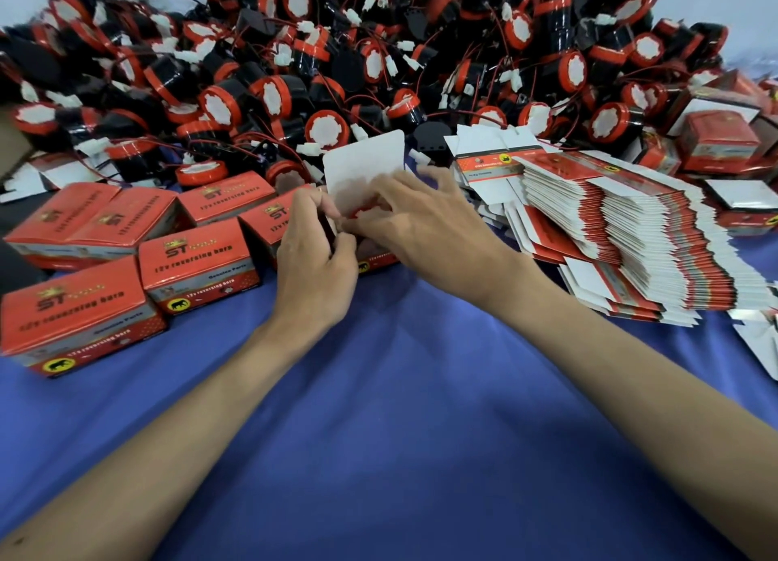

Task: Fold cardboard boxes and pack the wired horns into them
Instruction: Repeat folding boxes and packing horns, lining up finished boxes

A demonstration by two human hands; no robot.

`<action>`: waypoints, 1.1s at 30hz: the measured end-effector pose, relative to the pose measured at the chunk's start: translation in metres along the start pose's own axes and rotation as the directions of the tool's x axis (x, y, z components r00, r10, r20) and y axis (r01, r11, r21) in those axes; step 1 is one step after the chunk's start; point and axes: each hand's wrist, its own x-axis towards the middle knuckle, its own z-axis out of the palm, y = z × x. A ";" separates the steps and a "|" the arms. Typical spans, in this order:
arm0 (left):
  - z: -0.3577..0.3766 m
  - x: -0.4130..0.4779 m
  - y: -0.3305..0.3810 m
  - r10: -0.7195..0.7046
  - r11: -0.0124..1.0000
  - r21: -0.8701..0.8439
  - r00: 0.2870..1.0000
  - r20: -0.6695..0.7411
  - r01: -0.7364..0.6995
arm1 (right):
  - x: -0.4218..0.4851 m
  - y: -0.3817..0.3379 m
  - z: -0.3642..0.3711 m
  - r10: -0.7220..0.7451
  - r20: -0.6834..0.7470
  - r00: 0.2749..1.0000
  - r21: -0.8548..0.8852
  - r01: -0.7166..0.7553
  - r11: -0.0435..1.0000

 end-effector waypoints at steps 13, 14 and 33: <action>0.000 0.000 -0.001 0.035 0.999 0.041 0.999 0.033 -0.036 | -0.001 0.016 0.004 0.103 -0.047 0.994 0.526 -0.063 0.848; 0.000 0.000 -0.001 0.034 0.998 0.042 0.999 0.039 -0.036 | -0.001 0.015 0.005 0.132 -0.065 0.989 0.528 -0.078 0.846; 0.000 -0.002 0.003 0.017 0.998 0.050 0.994 0.104 -0.022 | -0.032 0.003 0.013 0.085 -0.251 0.964 0.430 0.033 0.902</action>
